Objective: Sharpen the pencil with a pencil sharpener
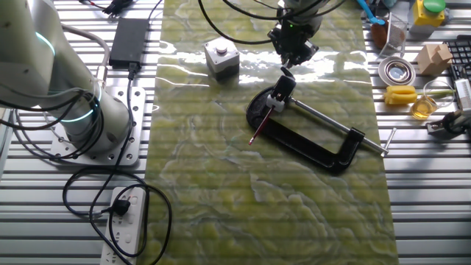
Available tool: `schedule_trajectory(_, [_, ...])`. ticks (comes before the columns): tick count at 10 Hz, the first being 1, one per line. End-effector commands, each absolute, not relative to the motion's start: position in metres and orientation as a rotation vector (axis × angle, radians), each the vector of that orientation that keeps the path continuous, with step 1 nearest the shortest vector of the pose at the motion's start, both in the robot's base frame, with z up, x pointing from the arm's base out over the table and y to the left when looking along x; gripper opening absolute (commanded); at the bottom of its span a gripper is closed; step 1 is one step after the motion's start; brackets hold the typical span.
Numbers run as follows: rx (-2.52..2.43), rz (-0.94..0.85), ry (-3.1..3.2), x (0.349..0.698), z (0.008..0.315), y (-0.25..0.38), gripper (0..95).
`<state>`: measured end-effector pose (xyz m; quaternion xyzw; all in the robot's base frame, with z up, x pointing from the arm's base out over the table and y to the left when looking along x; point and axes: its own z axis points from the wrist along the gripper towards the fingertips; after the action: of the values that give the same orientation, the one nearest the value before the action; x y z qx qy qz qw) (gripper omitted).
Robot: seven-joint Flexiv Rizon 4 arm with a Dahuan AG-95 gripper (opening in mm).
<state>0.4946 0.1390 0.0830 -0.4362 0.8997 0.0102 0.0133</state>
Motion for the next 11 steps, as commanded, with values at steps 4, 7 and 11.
schedule_trajectory(4, [-1.379,0.027,2.789,0.4955,0.0798,0.1386,0.0])
schedule_trajectory(7, [-1.438,0.037,2.764,0.4935,0.0788,0.1387,0.0])
schedule_trajectory(11, [-1.514,0.038,2.721,0.4907,0.0737,0.1384,0.0])
